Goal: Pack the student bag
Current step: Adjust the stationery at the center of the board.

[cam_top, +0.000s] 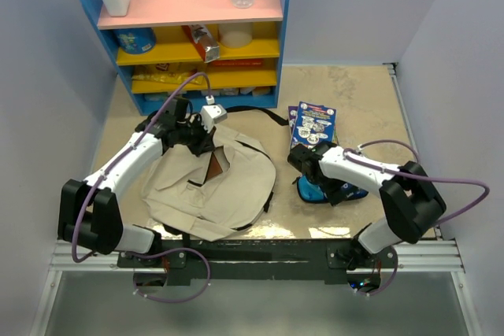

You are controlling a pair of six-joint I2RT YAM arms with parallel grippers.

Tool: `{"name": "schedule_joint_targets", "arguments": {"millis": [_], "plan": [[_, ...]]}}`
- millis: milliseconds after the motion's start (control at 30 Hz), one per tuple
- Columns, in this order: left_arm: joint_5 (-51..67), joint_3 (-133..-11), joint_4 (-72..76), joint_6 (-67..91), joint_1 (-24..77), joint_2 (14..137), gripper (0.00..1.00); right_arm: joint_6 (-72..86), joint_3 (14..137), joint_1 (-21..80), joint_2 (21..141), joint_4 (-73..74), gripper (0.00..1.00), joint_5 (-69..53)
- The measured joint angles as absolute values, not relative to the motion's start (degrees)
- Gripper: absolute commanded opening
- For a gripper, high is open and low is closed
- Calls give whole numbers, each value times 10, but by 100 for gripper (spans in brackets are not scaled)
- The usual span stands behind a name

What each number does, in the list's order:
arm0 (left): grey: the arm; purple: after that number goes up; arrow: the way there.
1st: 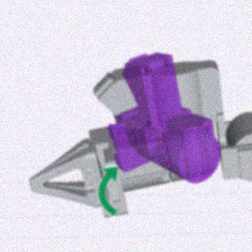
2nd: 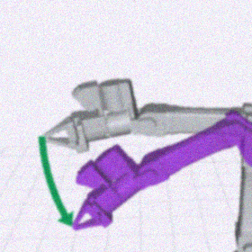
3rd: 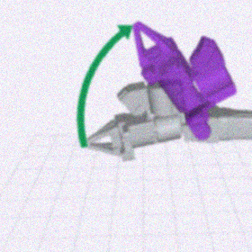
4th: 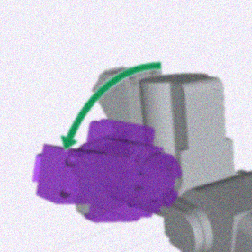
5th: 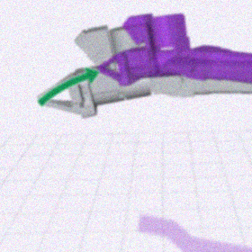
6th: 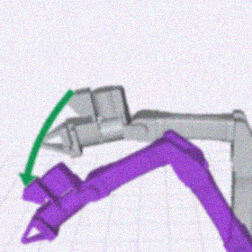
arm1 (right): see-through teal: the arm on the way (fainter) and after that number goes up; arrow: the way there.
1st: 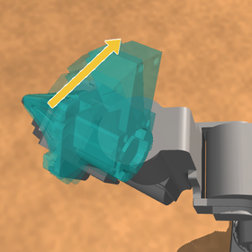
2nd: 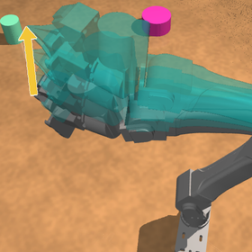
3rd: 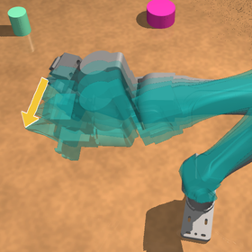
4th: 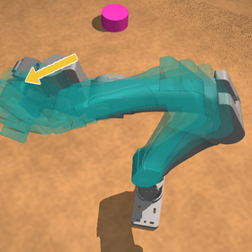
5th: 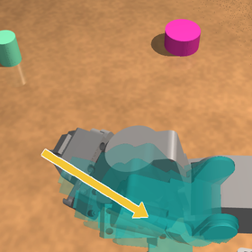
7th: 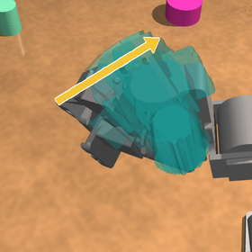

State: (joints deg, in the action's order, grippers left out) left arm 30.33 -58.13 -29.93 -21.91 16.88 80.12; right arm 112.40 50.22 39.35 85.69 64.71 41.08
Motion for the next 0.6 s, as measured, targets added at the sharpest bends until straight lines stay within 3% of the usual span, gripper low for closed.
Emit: {"name": "schedule_joint_targets", "arguments": {"millis": [367,600], "plan": [[303,-573,-300,-224,169,795,0,1065,528,387,901,648,98,413],[304,-573,-301,-232,169,795,0,1013,513,457,926,634,96,490]]}}
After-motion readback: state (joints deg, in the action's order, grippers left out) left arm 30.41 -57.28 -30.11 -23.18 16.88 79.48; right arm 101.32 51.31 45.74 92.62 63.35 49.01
